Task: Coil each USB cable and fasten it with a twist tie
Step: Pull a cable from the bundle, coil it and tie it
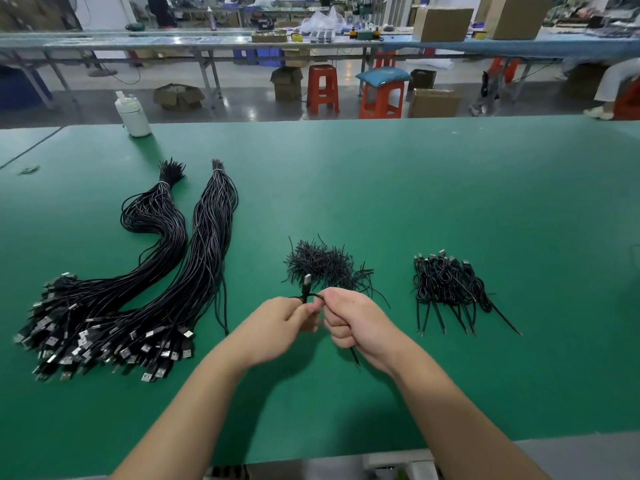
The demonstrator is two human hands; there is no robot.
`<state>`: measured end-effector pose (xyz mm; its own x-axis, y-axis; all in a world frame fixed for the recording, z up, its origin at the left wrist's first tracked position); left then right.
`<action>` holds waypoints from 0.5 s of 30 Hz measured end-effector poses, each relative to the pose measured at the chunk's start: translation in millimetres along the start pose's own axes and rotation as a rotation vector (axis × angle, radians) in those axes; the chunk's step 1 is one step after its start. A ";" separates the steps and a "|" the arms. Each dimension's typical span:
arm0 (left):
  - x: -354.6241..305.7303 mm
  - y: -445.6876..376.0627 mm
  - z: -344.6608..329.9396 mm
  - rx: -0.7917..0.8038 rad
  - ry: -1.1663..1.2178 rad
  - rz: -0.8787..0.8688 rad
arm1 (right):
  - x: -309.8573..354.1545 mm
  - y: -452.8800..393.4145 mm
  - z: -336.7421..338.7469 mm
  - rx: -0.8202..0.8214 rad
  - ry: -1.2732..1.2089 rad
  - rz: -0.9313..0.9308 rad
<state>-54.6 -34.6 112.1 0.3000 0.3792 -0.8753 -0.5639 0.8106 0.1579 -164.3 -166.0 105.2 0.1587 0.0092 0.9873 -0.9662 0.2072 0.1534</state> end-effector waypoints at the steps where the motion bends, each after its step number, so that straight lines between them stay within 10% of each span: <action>1: 0.6 -0.2 -0.9 -0.033 0.071 -0.037 | 1.5 1.4 -1.2 0.001 0.005 0.009; 8: -7.4 -9.9 -12.0 -0.210 1.298 -0.077 | -5.9 9.6 -15.6 0.023 0.468 -0.032; 15: -17.0 -6.9 -15.9 -0.120 1.374 -0.092 | -7.5 6.9 -12.0 -0.031 0.595 -0.031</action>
<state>-68.0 -53.8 118.7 -0.6134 -0.4701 -0.6346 -0.6668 0.7389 0.0972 -169.8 -152.9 98.3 0.2817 0.5479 0.7877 -0.9544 0.2443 0.1714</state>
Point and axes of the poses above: each hand's wrist, its own y-axis away from the middle knuckle, its own z-axis out of the back of the hand, x = y × z, the point moved 1 cm from there along -y, towards the middle knuckle, and after that the axes turned 15 degrees about y, right-handed, at the moved point
